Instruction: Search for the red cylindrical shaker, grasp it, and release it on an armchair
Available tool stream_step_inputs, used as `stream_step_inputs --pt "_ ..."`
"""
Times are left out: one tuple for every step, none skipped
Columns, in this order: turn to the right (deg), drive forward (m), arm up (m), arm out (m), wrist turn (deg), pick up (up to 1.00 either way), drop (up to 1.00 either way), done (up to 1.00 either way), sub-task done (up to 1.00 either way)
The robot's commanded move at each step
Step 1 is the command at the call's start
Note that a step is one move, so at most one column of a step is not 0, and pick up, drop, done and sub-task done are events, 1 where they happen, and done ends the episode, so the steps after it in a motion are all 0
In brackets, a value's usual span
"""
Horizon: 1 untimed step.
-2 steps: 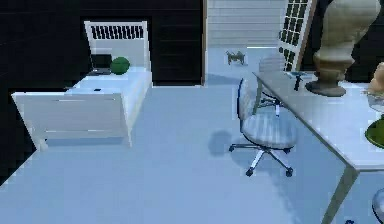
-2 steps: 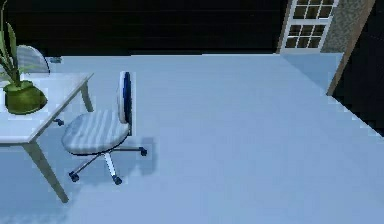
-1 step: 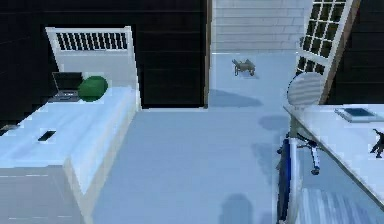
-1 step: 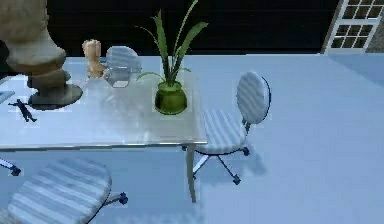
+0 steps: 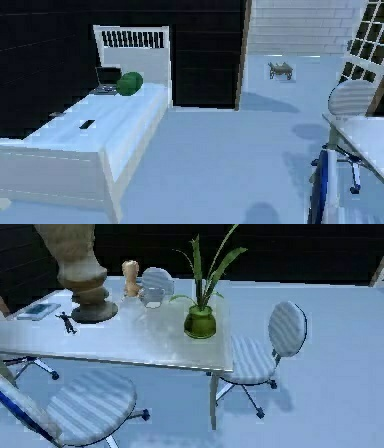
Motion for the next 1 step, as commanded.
stream_step_inputs --pt "0.0 0.35 0.0 0.0 0.0 0.0 0.0 0.0 0.0"
